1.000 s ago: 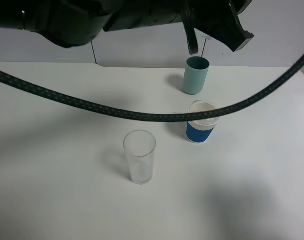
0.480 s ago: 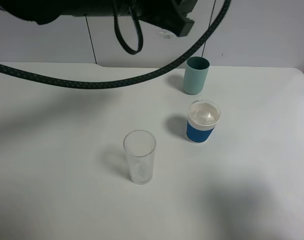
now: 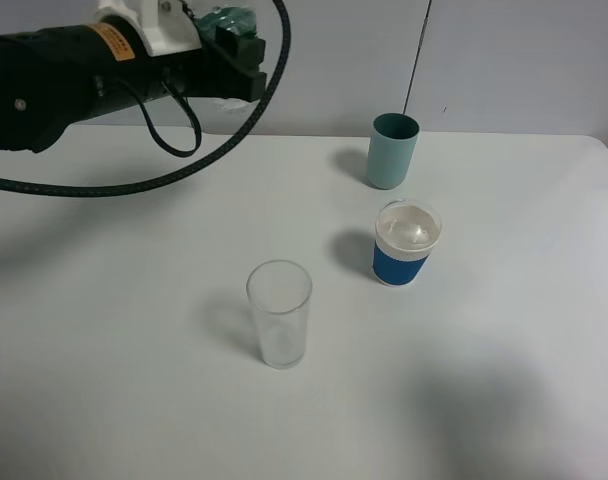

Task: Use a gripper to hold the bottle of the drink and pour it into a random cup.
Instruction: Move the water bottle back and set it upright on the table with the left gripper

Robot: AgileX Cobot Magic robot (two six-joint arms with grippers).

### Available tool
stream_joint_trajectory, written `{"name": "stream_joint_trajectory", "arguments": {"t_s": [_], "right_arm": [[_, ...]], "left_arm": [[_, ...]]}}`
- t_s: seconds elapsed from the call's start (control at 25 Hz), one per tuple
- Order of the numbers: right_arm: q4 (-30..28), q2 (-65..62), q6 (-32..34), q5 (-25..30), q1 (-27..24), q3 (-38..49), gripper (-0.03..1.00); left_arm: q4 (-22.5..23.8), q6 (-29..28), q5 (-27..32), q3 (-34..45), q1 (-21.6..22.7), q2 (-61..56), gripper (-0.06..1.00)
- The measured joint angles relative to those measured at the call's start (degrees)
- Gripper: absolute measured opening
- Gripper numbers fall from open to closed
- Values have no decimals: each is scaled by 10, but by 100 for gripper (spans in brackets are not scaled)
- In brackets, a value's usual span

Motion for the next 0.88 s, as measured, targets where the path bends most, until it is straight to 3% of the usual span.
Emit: {"name": "stream_joint_trajectory", "arguments": {"t_s": [0.12,0.4,0.56,0.68,0.88], "right_arm": [[0,0,1,0,0,0,74],[0,0,1,0,0,0,74],[0,0,1,0,0,0,74],[0,0,1,0,0,0,74],[0,0,1,0,0,0,74]], "left_arm": [[40,-67,-34,34,35,0,46],[281,-264,-87,81,131,6,46],[395,-305,-102,81,142,31,46],[443,-308,-115,81,143,62,46],[460,-314,-190,81,168,120,46]]}}
